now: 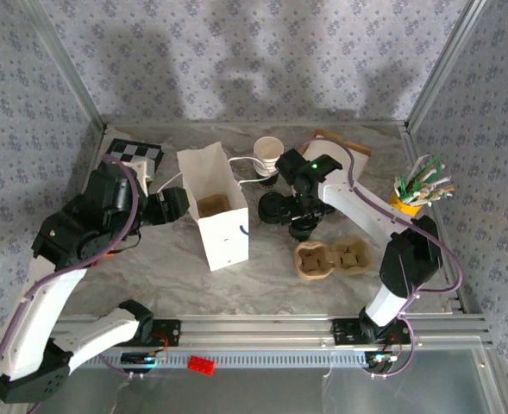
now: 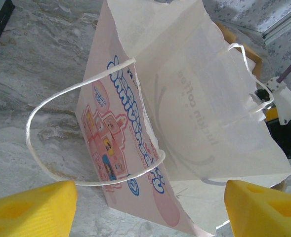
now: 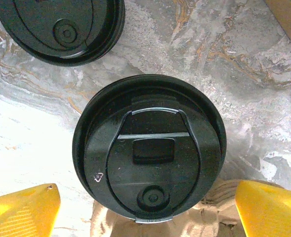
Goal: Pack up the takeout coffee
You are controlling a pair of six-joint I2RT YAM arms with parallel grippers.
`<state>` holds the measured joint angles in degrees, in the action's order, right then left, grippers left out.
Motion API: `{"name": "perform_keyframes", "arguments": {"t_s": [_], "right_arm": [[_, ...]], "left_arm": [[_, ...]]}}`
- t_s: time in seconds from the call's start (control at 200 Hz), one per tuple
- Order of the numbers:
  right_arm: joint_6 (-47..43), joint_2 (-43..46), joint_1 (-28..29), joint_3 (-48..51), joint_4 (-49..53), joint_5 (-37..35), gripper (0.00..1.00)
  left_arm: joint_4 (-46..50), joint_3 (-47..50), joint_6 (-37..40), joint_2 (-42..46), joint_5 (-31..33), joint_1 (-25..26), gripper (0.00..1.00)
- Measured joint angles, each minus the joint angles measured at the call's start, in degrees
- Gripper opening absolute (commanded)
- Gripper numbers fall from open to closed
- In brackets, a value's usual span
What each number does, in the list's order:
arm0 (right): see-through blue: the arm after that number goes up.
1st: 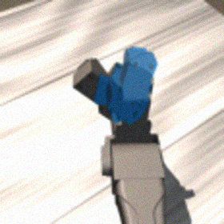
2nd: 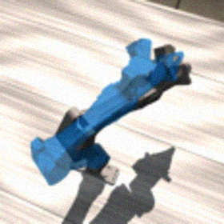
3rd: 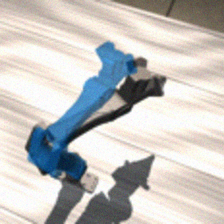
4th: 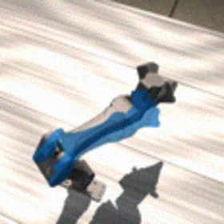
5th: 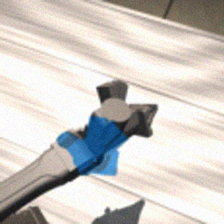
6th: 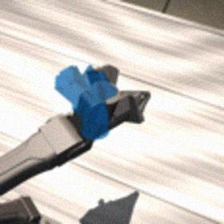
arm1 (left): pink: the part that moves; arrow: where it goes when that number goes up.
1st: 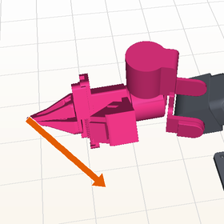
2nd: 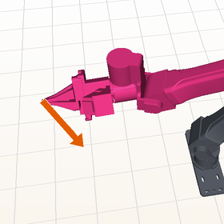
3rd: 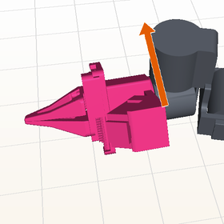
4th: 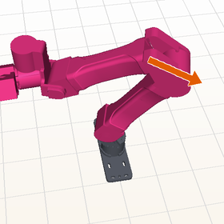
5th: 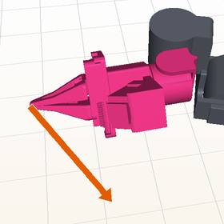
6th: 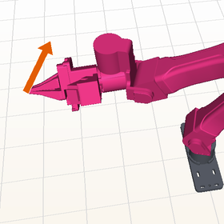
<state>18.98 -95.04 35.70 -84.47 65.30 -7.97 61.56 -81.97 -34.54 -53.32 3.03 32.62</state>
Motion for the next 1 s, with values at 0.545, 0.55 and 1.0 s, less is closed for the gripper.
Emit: {"name": "perform_keyframes", "arguments": {"t_s": [0.545, 0.55, 1.0], "right_arm": [[-2.9, -3.3, -1.8, -1.3, 0.8, -0.2, 0.88], [-2.9, -3.3, -1.8, -1.3, 0.8, -0.2, 0.88], [-1.4, -5.5, -2.4, -4.4, 3.2, 1.2, 0.86]], "left_arm": [[0.0, 0.0, 0.0, 0.4, 0.0, 0.0, 0.78], [0.0, 0.0, 0.0, 0.4, 0.0, 0.0, 0.79], [0.0, 0.0, 0.0, 0.4, 0.0, 0.0, 0.79]]}}
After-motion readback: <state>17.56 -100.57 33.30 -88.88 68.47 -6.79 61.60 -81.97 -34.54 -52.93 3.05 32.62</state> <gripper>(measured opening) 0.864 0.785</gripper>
